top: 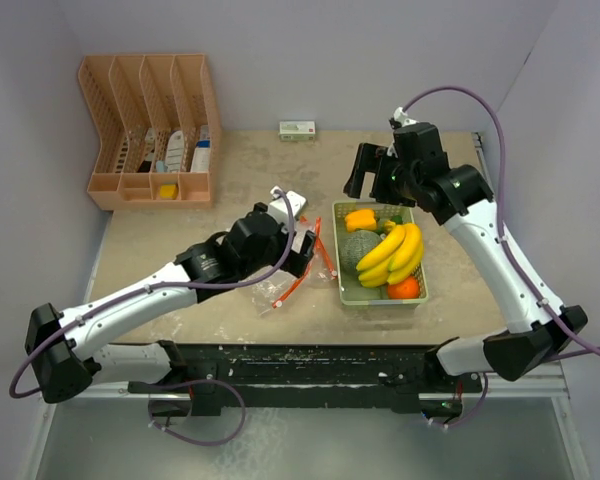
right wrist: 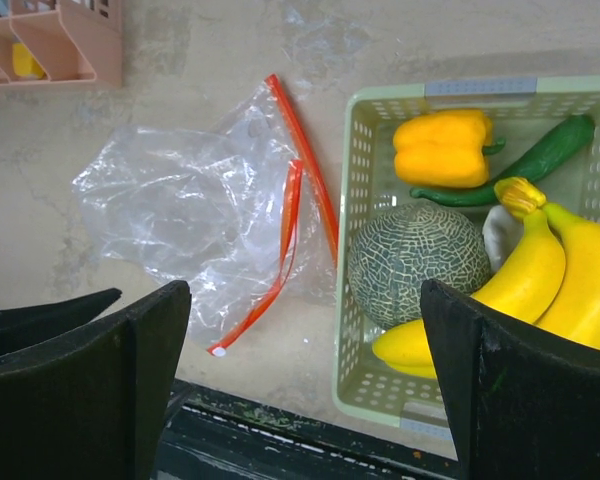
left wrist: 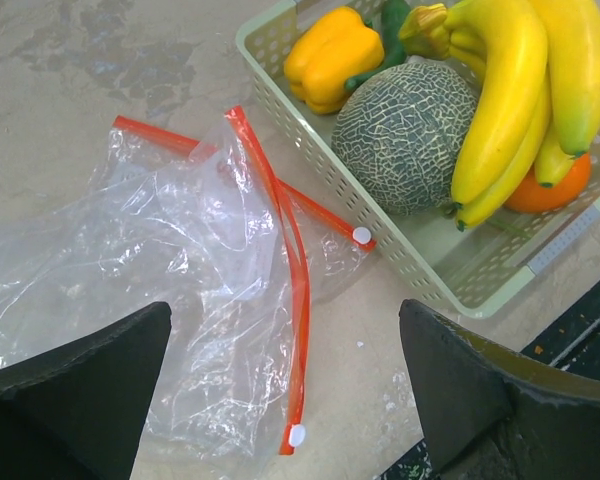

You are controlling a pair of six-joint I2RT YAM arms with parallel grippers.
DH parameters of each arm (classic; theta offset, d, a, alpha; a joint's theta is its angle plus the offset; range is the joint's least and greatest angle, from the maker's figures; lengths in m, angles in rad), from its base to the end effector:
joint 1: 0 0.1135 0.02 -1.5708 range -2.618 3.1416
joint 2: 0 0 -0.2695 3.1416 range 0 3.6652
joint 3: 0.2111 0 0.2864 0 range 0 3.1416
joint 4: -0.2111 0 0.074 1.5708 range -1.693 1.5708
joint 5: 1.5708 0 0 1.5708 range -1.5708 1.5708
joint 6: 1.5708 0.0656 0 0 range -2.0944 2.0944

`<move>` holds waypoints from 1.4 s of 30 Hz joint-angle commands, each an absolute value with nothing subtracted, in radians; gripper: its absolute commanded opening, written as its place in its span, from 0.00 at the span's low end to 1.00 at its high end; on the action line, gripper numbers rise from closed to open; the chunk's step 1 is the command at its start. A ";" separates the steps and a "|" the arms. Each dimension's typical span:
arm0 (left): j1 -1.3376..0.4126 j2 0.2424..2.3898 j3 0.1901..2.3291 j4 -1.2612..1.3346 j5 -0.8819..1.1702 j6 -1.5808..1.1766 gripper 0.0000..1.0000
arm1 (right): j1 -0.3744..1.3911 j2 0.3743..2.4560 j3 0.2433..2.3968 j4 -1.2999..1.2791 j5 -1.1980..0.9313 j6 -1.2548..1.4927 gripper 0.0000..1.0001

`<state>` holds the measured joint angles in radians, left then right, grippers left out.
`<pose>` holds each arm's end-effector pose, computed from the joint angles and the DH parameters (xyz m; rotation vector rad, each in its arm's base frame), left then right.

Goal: Place the food in the zip-top bag and seal the zipper
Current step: Pick up the zipper food storage bag at the center of the board.

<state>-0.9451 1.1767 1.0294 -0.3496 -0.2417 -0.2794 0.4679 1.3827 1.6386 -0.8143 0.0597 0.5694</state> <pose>0.2021 -0.2529 0.3150 0.5390 2.0204 -0.5063 0.3085 0.1515 0.4333 0.1465 2.1727 0.5419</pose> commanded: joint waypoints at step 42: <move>-0.939 1.718 0.928 0.082 -0.403 -0.255 0.59 | 0.357 1.294 1.506 -0.814 -0.030 0.502 1.00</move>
<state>-0.9455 1.6913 0.9417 0.0406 -0.4191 -0.2287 0.3641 1.3277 1.5101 -0.8108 -0.0048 0.5217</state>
